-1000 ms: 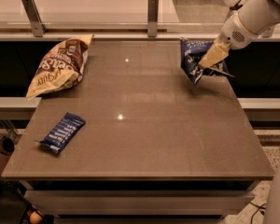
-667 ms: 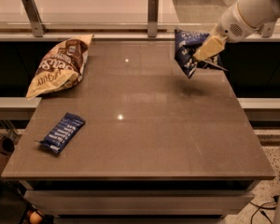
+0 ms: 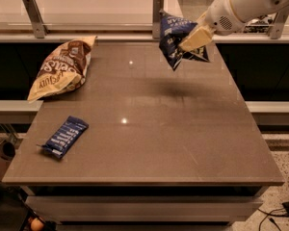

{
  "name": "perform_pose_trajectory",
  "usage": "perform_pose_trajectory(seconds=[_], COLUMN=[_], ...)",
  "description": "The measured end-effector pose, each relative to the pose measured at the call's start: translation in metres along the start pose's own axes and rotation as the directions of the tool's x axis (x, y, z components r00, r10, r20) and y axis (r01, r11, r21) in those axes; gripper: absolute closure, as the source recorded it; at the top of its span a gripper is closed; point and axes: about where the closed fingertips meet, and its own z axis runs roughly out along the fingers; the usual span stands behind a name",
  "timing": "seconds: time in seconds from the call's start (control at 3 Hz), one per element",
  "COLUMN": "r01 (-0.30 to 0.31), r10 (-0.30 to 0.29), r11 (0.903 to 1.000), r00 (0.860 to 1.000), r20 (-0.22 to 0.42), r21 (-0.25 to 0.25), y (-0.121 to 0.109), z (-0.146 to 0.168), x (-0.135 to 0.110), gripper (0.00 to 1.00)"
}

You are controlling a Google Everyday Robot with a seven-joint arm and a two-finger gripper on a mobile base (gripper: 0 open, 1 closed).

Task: Move blue chip bag near brown chip bag

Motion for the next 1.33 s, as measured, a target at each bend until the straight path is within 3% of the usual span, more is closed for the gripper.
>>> perform_pose_trajectory(seconds=[0.33, 0.67, 1.0, 1.33], r01=[0.028, 0.018, 0.009, 0.035], r10=[-0.028, -0.018, -0.007, -0.03], r11=[0.9974, 0.9922, 0.9883, 0.989], r00=[1.0, 1.0, 1.0, 0.999], r20=[0.009, 0.004, -0.016, -0.036], r21=[0.066, 0.123, 0.152, 0.144], y=[0.016, 0.031, 0.038, 0.044], z=[0.012, 0.025, 0.041, 0.06], x=[-0.029, -0.05, -0.067, -0.086], gripper=[1.0, 1.0, 1.0, 1.0])
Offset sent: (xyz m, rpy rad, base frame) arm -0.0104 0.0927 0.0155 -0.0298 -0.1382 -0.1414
